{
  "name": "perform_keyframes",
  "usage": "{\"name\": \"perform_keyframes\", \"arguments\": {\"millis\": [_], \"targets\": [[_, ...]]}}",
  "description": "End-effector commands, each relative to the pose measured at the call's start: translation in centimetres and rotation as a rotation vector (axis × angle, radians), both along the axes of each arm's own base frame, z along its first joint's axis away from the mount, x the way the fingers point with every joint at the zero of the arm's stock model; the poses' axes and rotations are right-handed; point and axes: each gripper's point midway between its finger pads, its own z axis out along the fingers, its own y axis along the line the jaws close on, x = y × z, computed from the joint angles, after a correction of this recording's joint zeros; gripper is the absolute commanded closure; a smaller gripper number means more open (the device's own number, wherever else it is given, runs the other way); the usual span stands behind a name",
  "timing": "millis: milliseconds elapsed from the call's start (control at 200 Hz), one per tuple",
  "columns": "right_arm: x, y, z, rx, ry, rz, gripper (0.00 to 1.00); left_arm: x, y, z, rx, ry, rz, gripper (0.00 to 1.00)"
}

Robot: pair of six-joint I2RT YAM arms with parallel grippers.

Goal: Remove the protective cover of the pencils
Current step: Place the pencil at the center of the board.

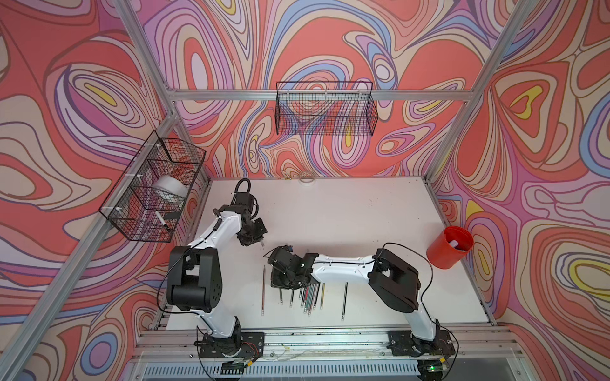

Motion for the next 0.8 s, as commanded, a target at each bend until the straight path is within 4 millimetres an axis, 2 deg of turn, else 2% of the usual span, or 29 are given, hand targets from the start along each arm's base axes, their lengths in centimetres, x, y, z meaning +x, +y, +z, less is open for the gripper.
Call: {"name": "perform_keyframes", "arguments": {"millis": [0, 270, 641, 796], "targets": [[-0.6, -0.9, -1.1, -0.080, 0.026, -0.030, 1.00, -0.3, 0.3, -1.4, 0.011, 0.037, 0.027, 1.00], [-1.0, -0.9, -1.8, -0.120, 0.050, -0.019, 0.99, -0.5, 0.5, -2.3, 0.031, 0.074, 0.024, 1.00], [-1.9, -0.6, -2.7, -0.136, 0.082, -0.001, 0.89, -1.5, -0.1, -4.0, 0.076, 0.140, -0.014, 1.00], [-2.0, -0.6, -2.6, -0.137, 0.079, 0.002, 0.80, -1.9, 0.0, -4.8, 0.103, 0.166, -0.024, 1.00]]}}
